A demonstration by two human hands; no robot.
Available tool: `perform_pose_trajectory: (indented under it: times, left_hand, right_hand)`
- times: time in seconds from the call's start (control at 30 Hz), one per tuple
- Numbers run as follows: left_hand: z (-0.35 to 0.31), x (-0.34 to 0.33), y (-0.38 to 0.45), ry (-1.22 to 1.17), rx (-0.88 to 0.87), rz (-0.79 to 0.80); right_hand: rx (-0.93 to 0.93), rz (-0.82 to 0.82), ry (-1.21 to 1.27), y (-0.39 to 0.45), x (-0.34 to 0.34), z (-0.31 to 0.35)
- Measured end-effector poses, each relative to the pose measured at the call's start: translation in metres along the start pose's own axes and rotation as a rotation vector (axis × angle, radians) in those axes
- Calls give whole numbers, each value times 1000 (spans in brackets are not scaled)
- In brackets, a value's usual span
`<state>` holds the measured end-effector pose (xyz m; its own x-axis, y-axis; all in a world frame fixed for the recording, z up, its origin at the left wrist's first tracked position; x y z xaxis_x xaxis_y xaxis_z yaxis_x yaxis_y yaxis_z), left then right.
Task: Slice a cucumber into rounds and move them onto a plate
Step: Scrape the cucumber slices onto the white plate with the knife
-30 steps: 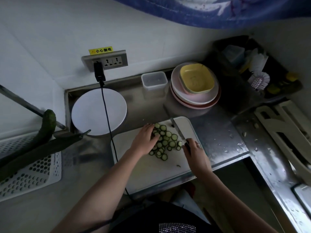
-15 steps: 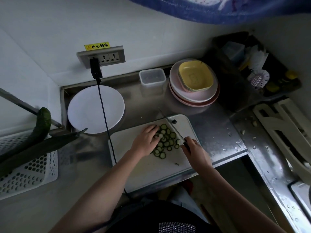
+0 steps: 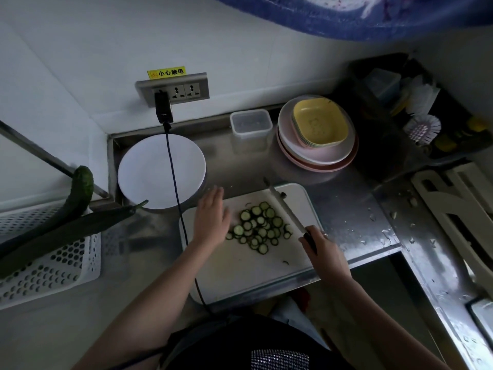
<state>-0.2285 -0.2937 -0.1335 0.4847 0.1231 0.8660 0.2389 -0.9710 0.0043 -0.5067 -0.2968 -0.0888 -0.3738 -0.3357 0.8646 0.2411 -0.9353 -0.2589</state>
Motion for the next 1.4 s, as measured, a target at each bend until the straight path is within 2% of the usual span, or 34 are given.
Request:
perform_pose_trajectory:
  times: [0.13,0.23,0.47,0.6,0.7,0.77,0.83,0.93,1.0,1.03,1.17,1.23,1.3,1.4]
  left_hand:
    - [33,20,7,224,265,-93]
    - [51,27,11,323,316,21]
    - [62,42,15,461,185,43]
    - [65,41,10,542,123,-9]
    - [65,37,-2,567,104,31]
    - [65,33,-11,524,94,55]
    - [62,30,-17,404,81,11]
    - [34,19,-28,286,-89,-94]
    - [11,11,-35,257,-168,-77]
    - [6,8,-37,258,-142,-56]
    - [26,12,-41,292,227,54]
    - [36,17,-31,257,338,105]
    - [39,18,-16,222,353,144]
    - [34,18,-2,239,283,216]
  right_hand:
    - [20,53,-55,-9,-14,2]
    - [8,45,-34,-12,-18,2]
    - [-25,-7,33,-11,-6,1]
    - [-13,5,-4,-13,-9,-1]
    - [-17,-4,12,-13,-12,-1]
    - [-39,-2,48,-11,-12,1]
    - [-65,-5,101,-10,-12,4]
    - [-103,-38,220,-12,-11,7]
    - [-143,-62,277,-14,-12,6]
    - [-158,-67,294,-15,-13,5]
    - [-193,-48,332,-16,-17,0]
    - [-201,-45,347,-16,-18,-1]
    - [-201,-51,350,-16,-17,-1]
    - [-205,-59,356,-16,-18,-2]
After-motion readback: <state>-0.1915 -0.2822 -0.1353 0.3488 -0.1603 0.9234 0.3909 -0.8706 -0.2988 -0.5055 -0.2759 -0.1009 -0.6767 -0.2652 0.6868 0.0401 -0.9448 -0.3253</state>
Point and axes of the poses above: each hand's wrist, its own y-axis towards the middle knuckle, its own x-axis out of the back of the hand, z = x × y, the point moved 2 cm from there along y, towards the middle knuckle, and after that the axes turned 1 degree about -y, right-handed, at the moved point
